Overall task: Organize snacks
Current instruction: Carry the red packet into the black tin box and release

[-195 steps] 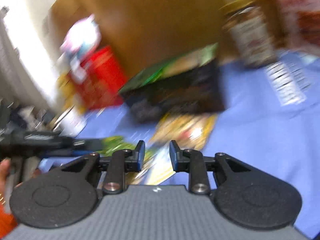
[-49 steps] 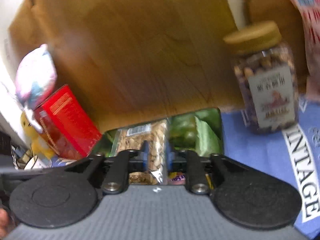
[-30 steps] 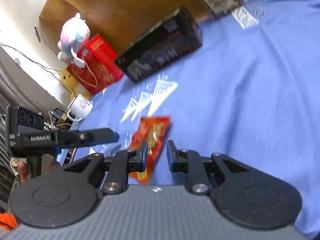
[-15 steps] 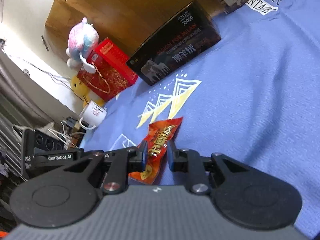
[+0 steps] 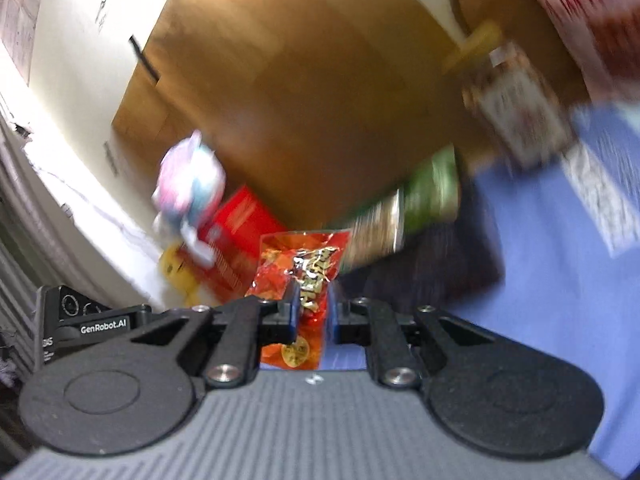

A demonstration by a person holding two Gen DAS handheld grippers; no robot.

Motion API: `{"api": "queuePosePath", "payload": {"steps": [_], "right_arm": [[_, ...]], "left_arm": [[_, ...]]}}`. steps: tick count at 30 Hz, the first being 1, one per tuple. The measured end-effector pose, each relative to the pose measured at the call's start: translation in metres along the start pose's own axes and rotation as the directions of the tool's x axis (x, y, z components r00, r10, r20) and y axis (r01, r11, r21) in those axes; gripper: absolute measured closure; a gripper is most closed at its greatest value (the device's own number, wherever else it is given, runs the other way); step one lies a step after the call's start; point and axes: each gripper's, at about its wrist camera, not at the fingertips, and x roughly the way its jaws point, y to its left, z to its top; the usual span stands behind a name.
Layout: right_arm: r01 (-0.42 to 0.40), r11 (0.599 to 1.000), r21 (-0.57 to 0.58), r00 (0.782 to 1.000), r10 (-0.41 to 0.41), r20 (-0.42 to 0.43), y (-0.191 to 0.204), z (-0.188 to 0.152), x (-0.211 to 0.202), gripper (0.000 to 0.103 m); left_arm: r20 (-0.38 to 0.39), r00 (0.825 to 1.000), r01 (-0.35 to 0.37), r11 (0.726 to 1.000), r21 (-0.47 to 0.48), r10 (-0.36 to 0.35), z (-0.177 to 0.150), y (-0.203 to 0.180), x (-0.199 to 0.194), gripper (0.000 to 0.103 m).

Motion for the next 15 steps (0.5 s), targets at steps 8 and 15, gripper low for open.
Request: {"api": "queuePosePath", "payload": {"steps": [8,15], "right_arm": [[0.308,0.904,-0.296,0.951,-0.303,0.062,-0.022,0.039,0.073,0.078],[0.230,0.924,-0.304,0.972,-0.234,0.024,-0.024,0.018,0.067,0.080]], "left_arm": [[-0.036,0.947,-0.315,0.946,0.073,0.318,0.038,0.017,0.090,0.072],[0.089,0.949,-0.307,0.950,0.059,0.301,0.015,0.003,0.034,0.071]]}}
